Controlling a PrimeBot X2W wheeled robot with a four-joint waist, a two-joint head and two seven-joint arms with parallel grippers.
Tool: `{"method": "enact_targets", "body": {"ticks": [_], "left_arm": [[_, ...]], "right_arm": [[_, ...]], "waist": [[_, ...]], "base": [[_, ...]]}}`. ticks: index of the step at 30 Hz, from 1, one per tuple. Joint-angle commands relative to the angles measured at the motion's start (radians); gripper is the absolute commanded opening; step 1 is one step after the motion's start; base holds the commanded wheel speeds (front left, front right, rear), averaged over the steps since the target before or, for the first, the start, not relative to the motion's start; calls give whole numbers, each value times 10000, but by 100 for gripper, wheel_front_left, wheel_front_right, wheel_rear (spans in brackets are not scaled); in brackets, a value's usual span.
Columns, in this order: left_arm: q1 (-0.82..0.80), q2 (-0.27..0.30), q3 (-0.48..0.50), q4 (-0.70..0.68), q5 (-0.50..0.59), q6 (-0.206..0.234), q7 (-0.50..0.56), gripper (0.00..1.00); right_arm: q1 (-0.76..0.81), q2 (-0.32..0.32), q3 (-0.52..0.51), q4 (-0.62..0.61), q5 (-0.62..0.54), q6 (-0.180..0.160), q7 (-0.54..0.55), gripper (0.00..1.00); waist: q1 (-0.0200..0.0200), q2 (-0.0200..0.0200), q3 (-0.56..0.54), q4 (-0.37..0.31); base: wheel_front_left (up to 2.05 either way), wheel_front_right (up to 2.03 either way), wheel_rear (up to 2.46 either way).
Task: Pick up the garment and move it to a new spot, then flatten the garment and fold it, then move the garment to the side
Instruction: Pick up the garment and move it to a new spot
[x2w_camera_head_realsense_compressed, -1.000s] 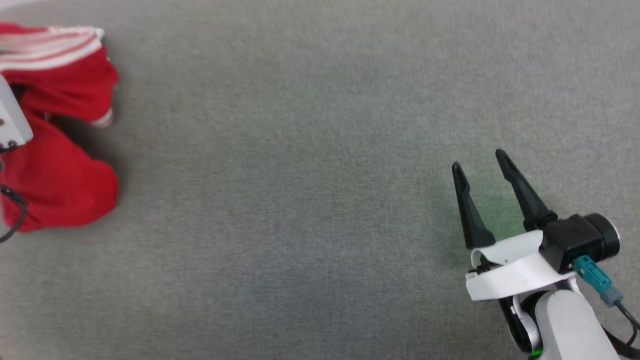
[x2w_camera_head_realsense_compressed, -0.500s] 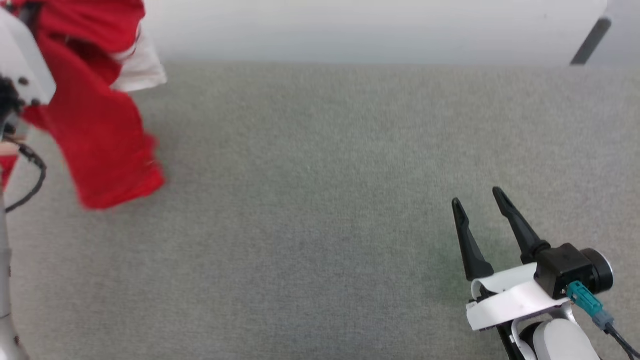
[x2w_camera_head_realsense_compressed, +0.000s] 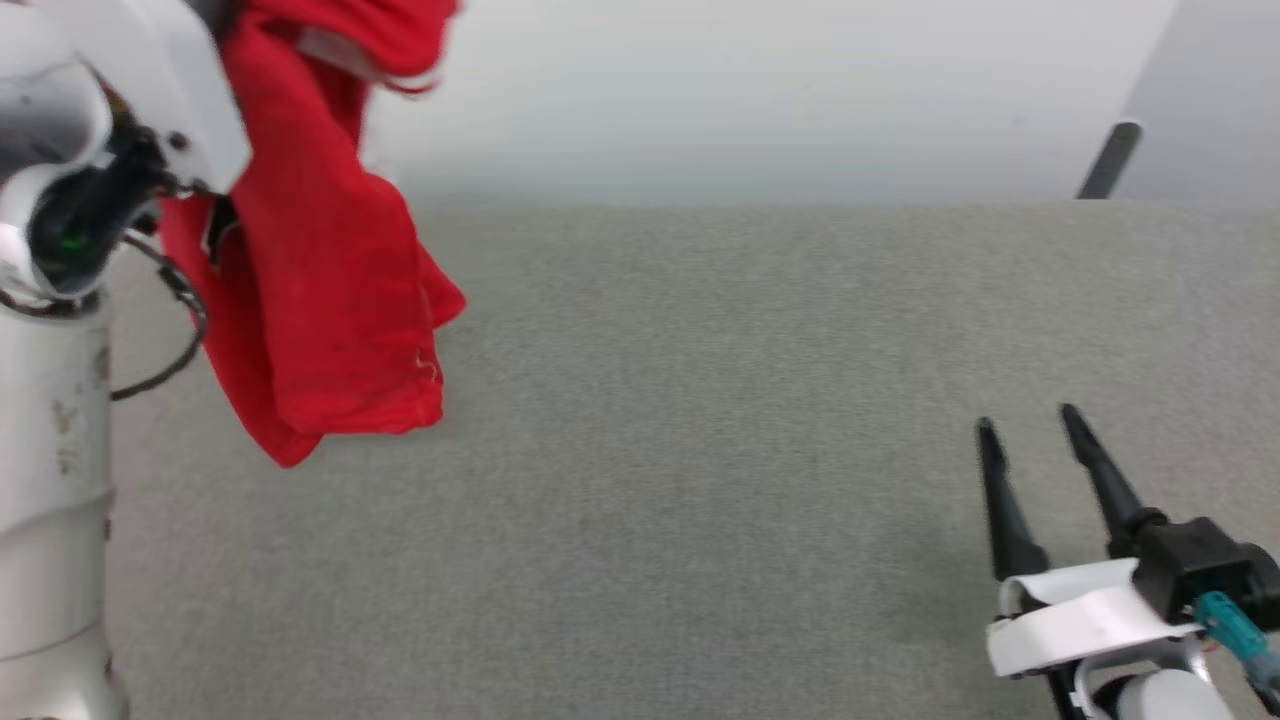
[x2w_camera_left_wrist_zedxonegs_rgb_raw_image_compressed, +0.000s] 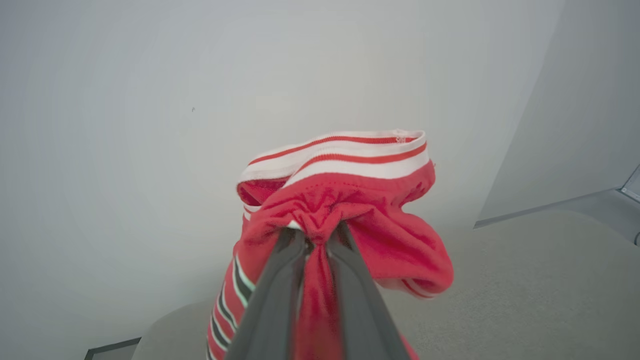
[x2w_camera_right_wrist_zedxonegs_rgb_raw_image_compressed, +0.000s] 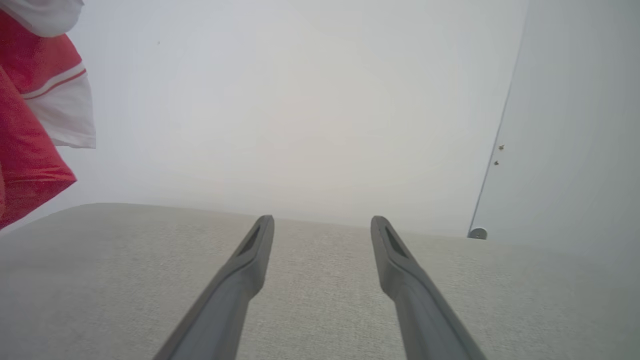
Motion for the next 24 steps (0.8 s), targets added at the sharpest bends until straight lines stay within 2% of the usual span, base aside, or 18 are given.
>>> {"method": "enact_targets", "body": {"ticks": [1, 14, 21, 24], "left_arm": [[8, -52, -36, -137, -136, -40, 94, 0], [437, -950, -947, -1967, -1068, 141, 1538, 0], [1094, -1351, -1623, -2809, -1349, 289, 2179, 0], [1541, -1351, -1916, -3054, -1308, 338, 2393, 0]], "right_arm": [[93, 4, -170, -39, -124, 1, -11, 100], [212, 79, -1827, -196, -364, 1, -9, 100], [32, 111, -2091, -164, -226, 1, -11, 100], [-49, 114, -2038, -86, 8, 1, -11, 100]], "waist": [[0, 0, -25, -317], [0, 0, 503, -1735], [0, 0, 1011, -2389], [0, 0, 1241, -2583]], "base": [[0, 0, 0], [0, 0, 0], [0, 0, 0], [0, 0, 0]]}}
